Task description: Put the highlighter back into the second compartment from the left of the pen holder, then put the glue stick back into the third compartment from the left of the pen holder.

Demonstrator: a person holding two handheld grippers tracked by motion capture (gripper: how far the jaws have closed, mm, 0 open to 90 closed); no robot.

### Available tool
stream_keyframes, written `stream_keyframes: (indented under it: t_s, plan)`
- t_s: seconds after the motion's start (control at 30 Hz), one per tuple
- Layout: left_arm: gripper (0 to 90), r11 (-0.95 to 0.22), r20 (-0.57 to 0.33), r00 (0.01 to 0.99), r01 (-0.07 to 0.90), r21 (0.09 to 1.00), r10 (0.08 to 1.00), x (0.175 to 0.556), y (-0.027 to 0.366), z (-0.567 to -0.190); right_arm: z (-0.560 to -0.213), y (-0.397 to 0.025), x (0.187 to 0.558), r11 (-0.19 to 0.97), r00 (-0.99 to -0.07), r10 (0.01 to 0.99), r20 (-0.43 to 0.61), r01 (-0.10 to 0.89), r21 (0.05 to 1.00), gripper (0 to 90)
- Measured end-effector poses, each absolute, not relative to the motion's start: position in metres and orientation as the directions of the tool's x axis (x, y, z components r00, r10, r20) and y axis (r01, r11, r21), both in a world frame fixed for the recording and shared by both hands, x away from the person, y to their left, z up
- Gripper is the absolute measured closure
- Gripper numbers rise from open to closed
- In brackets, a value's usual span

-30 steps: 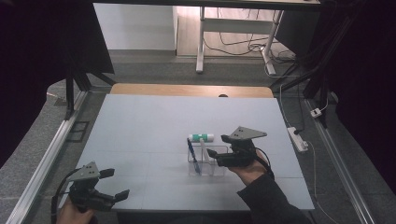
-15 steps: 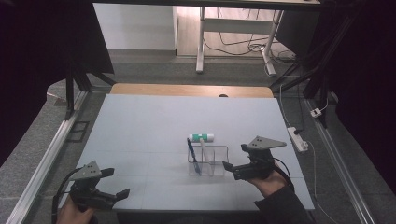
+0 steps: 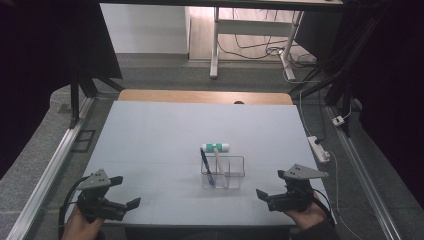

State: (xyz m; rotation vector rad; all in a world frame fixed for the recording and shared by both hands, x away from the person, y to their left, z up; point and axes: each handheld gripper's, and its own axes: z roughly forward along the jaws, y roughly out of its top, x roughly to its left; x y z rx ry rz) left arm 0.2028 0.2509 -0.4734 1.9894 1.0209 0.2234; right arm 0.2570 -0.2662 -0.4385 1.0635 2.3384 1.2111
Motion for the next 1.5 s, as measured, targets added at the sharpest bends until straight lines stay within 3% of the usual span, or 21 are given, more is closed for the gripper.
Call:
stream_keyframes:
  t_s: [0.73,1.17,1.5]
  plan:
    - [0.0,-0.342,-0.214,0.720,0.542,0.768,0.661,0.269,0.216,-0.471,-0.453,-0.304,0.232,0.346,-0.625,0.776,0.090,0.540,0.767,0.0]
    - [0.0,-0.459,-0.110,0.749,0.507,0.729,0.653,0.326,0.172,-0.469,-0.452,-0.314,0.226,0.334,-0.610,0.784,0.109,0.564,0.756,0.0]
    - [0.0,-0.531,-0.094,0.784,0.498,0.685,0.614,0.383,0.142,-0.470,-0.453,-0.315,0.227,0.342,-0.616,0.780,0.115,0.572,0.745,0.0]
